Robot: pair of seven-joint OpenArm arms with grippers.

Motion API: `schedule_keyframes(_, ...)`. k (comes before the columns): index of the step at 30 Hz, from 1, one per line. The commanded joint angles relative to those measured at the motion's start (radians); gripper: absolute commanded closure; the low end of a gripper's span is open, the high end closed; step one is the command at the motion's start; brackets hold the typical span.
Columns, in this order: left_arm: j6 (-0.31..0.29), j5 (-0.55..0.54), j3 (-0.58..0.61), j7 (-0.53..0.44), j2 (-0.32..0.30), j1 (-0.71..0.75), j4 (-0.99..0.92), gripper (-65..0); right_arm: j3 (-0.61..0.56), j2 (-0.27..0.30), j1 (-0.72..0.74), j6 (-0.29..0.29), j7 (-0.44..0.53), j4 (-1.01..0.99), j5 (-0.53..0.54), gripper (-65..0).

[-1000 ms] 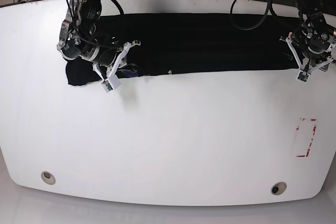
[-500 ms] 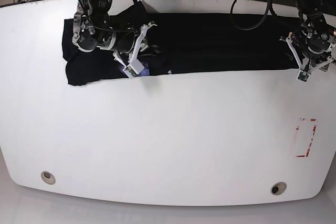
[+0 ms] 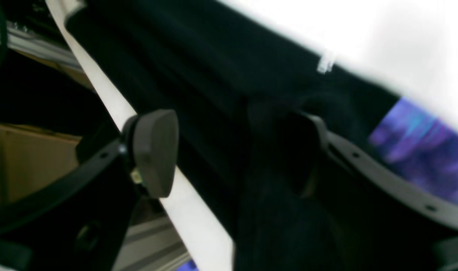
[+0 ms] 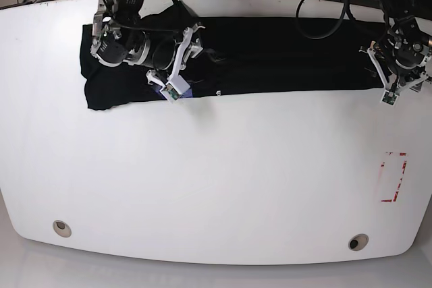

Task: Layout the t-shirt on the table in an organized manner, then fold the t-shirt properly
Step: 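Drag the right gripper along the strip toward the left gripper, then pinch both ends of the folded strip with both grippers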

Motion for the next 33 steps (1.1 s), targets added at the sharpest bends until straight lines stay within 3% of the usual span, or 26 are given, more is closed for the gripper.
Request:
schedule_keyframes(1,0.006,-0.002,-0.002,-0.014,-0.014,-0.009,0.016,-39.7,0.025,0.025,0.0,0.002,0.008,0.017,0.017,-38.7)
schedule_keyframes(6,0.006,-0.003,-0.007,-0.014,0.021,-0.006,0.02,-39.7,0.114,0.062,-0.001,0.002,0.015,0.014,0.01,-32.3)
schedule_keyframes(11,0.006,-0.003,-0.058,-0.014,0.079,0.028,0.085,-38.1,0.185,0.111,-0.006,0.002,0.015,0.014,0.008,-17.4)
schedule_keyframes(16,0.006,-0.003,-0.081,-0.032,0.142,0.057,0.14,-29.3,0.24,0.161,-0.018,0.002,0.019,0.0,0.004,-2.4)
schedule_keyframes(21,0.006,0.0,-0.1,-0.064,0.161,0.114,0.139,-23.9,0.245,0.203,-0.03,0.002,0.091,-0.057,-0.041,-3.3)
schedule_keyframes(33,0.006,-0.002,-0.102,-0.135,0.154,0.143,0.02,-23.9,0.239,0.221,-0.021,0.002,0.34,-0.337,-0.286,-4.0)
